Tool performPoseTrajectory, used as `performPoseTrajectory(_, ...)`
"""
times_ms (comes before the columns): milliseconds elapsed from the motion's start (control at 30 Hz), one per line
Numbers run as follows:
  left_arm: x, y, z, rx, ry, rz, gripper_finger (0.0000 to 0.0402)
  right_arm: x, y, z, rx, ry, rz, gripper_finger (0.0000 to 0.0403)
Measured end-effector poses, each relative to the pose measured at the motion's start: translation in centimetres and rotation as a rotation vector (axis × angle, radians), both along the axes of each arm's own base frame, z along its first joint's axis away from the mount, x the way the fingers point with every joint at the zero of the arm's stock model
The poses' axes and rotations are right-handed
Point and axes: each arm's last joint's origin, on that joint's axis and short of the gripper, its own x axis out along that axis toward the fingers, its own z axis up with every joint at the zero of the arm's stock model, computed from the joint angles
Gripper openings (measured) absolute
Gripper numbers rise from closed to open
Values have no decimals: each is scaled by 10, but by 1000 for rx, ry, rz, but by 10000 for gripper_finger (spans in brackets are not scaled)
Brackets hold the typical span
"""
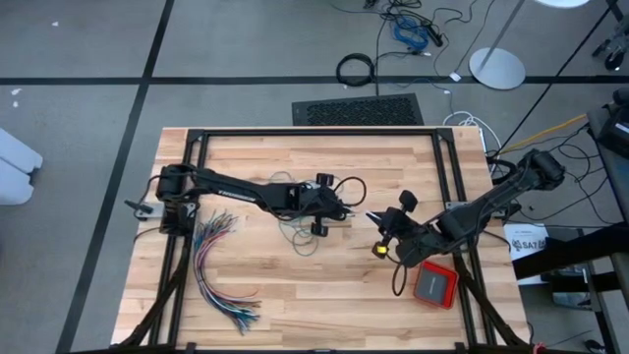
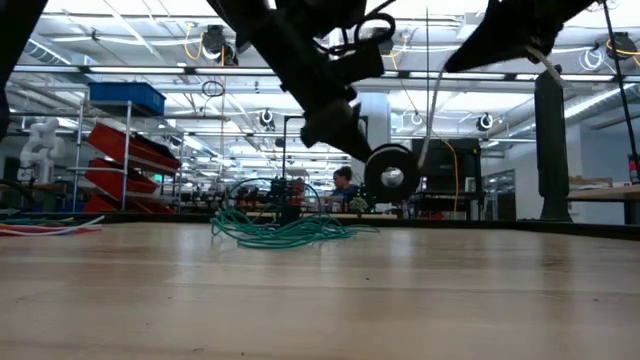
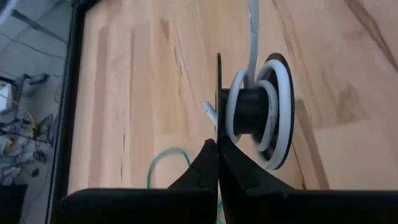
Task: Coil cords
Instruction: Coil the white wire onto the spool
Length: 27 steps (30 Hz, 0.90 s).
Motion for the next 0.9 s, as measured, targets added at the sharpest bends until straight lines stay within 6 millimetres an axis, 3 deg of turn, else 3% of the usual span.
performPoseTrajectory(200,5,2,-10,60,-7,48,0,1,0,11,-24,-51,36,0)
performPoseTrajectory(333,12,5,-3,90,-117,102,0,5,3,13,-8,-69,65,0)
performPoseTrajectory(667,25,13,21,-7,-435,191,0,21,11,3,-75,-78,66,0)
performPoseTrajectory(900,29,12,29,-98,-548,159,0,34,14,-16,-189,-13,17,0)
